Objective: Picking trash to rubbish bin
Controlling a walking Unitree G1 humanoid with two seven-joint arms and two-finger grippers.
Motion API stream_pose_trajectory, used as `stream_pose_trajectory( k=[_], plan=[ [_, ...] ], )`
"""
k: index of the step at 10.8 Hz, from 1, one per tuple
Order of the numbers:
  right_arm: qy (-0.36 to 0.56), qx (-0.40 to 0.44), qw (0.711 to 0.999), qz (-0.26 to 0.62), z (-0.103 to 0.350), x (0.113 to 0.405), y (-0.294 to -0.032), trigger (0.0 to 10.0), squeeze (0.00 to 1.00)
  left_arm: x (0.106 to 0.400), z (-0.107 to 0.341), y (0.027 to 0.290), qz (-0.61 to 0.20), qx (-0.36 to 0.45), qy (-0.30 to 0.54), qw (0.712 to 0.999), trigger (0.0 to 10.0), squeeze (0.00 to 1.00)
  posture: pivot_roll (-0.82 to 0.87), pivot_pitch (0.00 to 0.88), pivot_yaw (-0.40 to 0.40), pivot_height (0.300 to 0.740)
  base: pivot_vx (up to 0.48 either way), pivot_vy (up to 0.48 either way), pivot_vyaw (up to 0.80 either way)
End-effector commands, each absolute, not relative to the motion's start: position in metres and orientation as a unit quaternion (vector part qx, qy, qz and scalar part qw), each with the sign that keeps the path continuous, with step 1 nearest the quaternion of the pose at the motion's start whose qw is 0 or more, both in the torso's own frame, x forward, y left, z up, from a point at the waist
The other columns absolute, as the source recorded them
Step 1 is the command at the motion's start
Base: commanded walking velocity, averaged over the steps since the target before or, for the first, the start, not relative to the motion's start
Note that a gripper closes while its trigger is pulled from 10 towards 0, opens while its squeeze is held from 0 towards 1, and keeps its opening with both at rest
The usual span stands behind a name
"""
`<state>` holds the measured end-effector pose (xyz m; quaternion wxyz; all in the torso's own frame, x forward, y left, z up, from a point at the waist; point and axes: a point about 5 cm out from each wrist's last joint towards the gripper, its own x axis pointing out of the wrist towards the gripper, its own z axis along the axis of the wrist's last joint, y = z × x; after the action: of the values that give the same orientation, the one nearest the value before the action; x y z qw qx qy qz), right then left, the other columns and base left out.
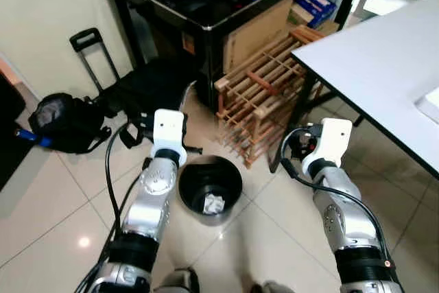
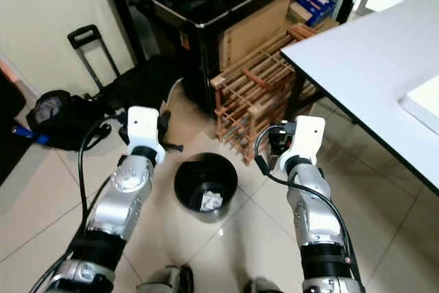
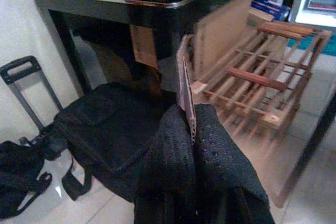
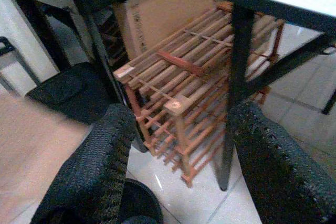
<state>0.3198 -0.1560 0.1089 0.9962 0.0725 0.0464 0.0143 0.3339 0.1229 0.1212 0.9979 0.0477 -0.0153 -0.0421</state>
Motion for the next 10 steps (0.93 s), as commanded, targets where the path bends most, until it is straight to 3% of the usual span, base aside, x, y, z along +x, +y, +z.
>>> stream_pose_trajectory(
  k=[1, 10],
  plan=[
    [0.048, 0.072, 0.996, 0.028, 0.1086, 0.3204, -0.1467, 10.0, 0.0, 0.3332, 0.1205, 0.1309, -0.033, 0.052, -0.014, 0.998, 10.0, 0.0, -0.05, 0.156, 0.027, 0.74, 0.345, 0.0, 0.0],
    [0.051, 0.068, 0.996, 0.037, 0.1069, 0.3194, -0.1444, 10.0, 0.0, 0.3325, 0.1179, 0.1302, -0.031, 0.053, -0.007, 0.998, 10.0, 0.0, -0.04, 0.173, 0.021, 0.74, 0.342, 0.0, 0.0]
  ],
)
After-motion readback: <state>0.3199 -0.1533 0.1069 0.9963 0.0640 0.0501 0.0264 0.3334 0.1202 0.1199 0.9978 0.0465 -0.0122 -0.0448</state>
